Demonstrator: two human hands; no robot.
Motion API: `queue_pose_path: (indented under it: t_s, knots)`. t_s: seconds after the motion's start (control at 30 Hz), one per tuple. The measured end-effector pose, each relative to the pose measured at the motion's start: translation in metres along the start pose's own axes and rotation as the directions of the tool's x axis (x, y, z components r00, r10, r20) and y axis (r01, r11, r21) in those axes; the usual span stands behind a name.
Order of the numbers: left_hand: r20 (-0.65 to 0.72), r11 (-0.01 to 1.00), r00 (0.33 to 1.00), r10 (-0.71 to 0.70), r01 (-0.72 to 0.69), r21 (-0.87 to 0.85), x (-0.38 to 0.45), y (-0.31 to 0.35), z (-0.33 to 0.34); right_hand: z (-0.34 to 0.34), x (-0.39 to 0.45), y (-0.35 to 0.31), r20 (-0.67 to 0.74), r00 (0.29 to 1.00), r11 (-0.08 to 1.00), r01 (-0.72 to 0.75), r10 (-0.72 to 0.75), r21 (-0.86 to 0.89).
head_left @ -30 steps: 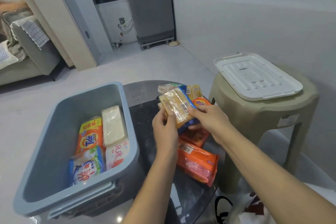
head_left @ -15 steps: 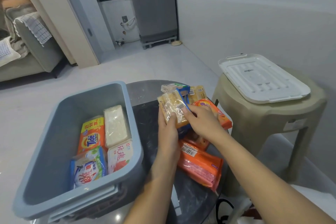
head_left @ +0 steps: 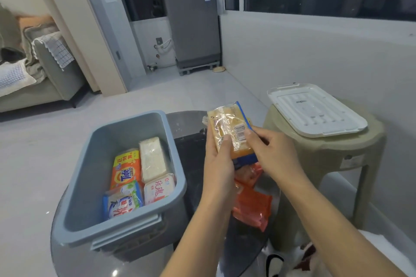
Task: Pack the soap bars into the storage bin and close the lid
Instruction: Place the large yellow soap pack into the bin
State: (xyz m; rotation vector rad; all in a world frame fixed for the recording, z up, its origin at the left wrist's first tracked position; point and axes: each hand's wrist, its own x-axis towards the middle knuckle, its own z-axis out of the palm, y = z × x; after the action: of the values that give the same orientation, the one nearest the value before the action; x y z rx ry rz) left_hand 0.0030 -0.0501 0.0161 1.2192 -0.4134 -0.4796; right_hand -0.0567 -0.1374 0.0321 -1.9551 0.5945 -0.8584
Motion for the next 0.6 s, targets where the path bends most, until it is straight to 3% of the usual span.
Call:
queue_pose_path:
  t_s: [0.3, 0.6]
  knots:
    - [0.033, 0.977, 0.982, 0.185, -0.188, 0.105, -0.029, 0.068, -0.025, -0.001, -0.017, -0.066, 0.031, 0.977, 0.971, 0.209, -0.213, 0.113]
    - [0.013, 0.969, 0.983, 0.184, -0.184, 0.162, -0.035, 0.125, -0.094, 0.055, -0.018, -0.109, 0.194, 0.949, 0.934, 0.18, -0.247, 0.31]
